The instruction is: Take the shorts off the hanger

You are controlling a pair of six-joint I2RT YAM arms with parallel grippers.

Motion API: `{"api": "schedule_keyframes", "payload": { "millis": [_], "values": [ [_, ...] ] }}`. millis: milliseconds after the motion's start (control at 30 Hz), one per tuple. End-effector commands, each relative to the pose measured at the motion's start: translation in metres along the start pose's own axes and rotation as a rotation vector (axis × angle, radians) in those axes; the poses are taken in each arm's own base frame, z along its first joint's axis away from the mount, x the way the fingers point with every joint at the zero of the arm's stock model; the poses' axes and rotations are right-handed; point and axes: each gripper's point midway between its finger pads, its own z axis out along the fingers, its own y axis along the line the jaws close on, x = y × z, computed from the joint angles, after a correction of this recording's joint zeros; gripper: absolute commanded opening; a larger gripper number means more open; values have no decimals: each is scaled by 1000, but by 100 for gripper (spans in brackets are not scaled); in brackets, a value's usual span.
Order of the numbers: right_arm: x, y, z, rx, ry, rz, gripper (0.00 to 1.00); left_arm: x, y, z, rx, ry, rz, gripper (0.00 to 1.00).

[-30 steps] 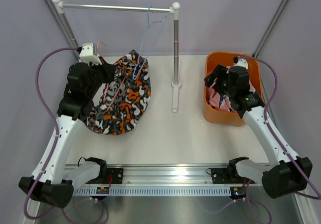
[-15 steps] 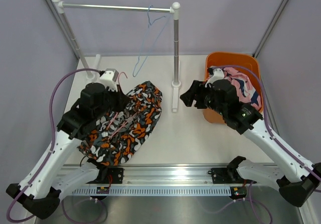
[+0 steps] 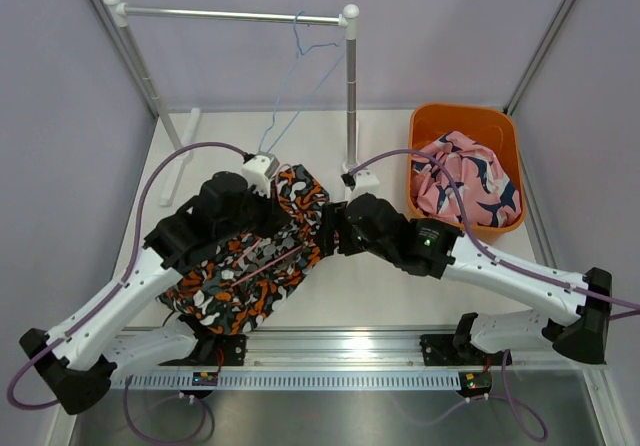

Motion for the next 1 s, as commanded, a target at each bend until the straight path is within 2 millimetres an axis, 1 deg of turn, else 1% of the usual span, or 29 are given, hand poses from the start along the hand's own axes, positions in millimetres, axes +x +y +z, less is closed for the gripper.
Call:
{"api": "schedule_keyframes", "payload": {
  "millis": [0,33,67,100,167,200,267,333,367,400,500,667,767,800,867,900,933,967],
  "values": [
    [-28,8,5,65,-97,28,76,-30,-22,4,54,-85,9,0],
    [-27,9,9,75,-95,19,76,-32,-25,5,56,-86,12,0],
    [-33,14,10,74,-106,22,76,-33,-28,7,63,-85,20,0],
    [-30,12,19,100,-99,10,76,-37,-31,8,66,-85,25,0],
    [-35,17,23,104,-110,12,76,-40,-35,9,72,-84,36,0],
    [-32,15,30,123,-102,5,76,-43,-36,10,73,-86,38,0],
    [-34,16,34,140,-110,7,75,-44,-37,11,72,-83,46,0],
    [-30,11,42,180,-98,3,74,-48,-39,9,76,-90,50,0],
    [-33,11,42,190,-105,6,70,-50,-39,8,76,-95,54,0],
    [-33,5,43,222,-106,0,68,-50,-39,7,76,-95,54,0],
    [-34,0,48,261,-119,-6,62,-50,-40,4,80,-95,58,0],
    [-43,-8,51,330,-151,-37,60,-47,-40,-2,89,-98,56,0],
    [-50,-12,47,354,-179,-37,48,-47,-40,-7,84,-105,60,0],
    [-53,-13,44,352,-189,-33,41,-46,-39,-7,84,-100,63,0],
    [-57,-16,41,360,-198,-31,33,-47,-41,-13,93,-105,70,0],
    [-60,-18,38,363,-205,-27,26,-47,-41,-14,96,-104,72,0],
    [-65,-25,38,377,-211,-17,17,-47,-41,-16,98,-106,76,0],
    [-68,-29,34,384,-213,-12,12,-46,-41,-18,99,-105,80,0]
  ]
}}
